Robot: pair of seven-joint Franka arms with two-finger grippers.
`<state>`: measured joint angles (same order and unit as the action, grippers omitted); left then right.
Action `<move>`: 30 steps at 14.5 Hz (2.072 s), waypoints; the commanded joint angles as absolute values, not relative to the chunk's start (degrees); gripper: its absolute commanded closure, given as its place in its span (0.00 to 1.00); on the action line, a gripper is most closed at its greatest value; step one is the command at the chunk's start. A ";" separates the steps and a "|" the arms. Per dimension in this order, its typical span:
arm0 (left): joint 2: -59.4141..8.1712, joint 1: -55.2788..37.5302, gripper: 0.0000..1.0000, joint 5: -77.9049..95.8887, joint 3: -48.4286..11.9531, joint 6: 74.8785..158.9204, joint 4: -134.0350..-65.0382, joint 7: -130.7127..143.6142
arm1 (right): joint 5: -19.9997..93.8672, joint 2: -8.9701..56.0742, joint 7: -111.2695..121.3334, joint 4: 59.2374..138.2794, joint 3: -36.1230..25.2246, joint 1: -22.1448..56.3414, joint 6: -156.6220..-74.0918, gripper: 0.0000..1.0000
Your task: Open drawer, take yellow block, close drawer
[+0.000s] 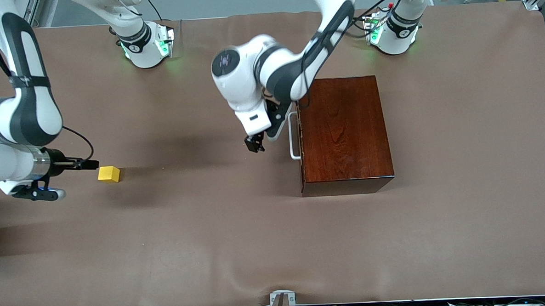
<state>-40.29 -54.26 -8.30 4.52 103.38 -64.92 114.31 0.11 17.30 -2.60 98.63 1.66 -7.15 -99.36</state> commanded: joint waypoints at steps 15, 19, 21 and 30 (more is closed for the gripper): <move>-7.66 -34.29 0.00 -5.45 4.31 94.48 -79.88 67.97 | 1.14 -3.25 -1.50 92.29 0.97 -2.20 -82.18 0.00; -4.57 -28.58 0.00 -4.13 4.57 91.85 -80.42 56.63 | 1.23 -4.66 0.26 92.55 0.97 -1.93 -81.83 0.00; -3.96 -25.06 0.00 -3.61 4.39 91.85 -80.33 51.88 | 1.58 -4.66 0.35 92.29 0.62 -1.41 -82.00 0.00; -3.96 -15.39 0.00 -3.52 4.75 91.05 -80.07 28.59 | 3.16 -4.48 5.80 92.11 -2.72 0.35 -83.24 0.00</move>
